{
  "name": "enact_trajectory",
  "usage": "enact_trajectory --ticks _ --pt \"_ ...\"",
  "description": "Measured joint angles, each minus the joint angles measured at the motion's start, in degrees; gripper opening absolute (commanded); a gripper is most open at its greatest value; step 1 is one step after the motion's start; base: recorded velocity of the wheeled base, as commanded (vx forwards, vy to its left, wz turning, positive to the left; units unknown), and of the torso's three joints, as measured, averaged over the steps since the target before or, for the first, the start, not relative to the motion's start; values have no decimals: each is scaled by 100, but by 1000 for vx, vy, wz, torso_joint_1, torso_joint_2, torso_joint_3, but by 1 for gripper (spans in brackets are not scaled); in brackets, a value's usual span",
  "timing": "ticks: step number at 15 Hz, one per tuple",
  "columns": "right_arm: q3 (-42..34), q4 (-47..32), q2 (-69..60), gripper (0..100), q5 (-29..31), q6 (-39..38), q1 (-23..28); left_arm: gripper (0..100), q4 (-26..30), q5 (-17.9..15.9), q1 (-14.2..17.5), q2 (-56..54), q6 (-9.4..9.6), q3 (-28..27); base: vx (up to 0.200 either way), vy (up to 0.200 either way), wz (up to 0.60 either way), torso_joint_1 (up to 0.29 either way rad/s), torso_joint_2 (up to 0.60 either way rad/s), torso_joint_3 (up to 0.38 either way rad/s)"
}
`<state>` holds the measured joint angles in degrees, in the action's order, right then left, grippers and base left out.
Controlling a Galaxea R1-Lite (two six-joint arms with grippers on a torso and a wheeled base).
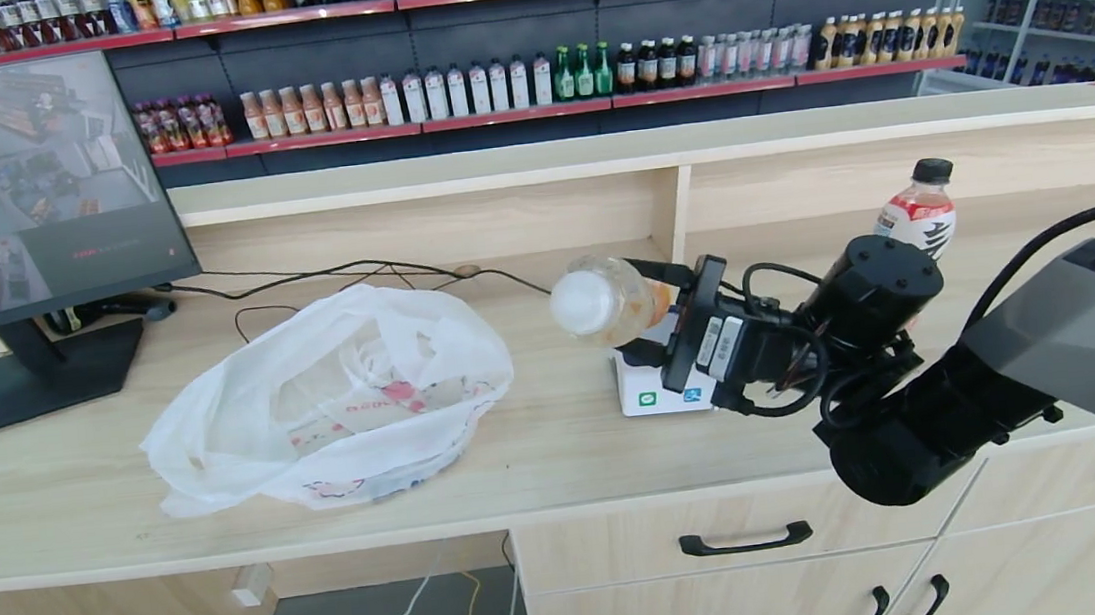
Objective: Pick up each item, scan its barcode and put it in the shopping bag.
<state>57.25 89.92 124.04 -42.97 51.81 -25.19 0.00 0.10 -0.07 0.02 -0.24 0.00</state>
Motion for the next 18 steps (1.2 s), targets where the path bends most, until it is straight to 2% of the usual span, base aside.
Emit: enact_trajectory --ticks 7,10,18 --pt "2 2 110 0 -853 347 132 100 2 -2 0 0 -5 0 0 0 0 0 0 0" --pt "60 5 146 0 -1095 407 413 100 0 -2 0 0 -2 0 0 0 0 0 0 0" --pt "74 2 157 0 -1125 400 584 100 0 -2 0 0 -5 0 0 0 0 0 0 0"
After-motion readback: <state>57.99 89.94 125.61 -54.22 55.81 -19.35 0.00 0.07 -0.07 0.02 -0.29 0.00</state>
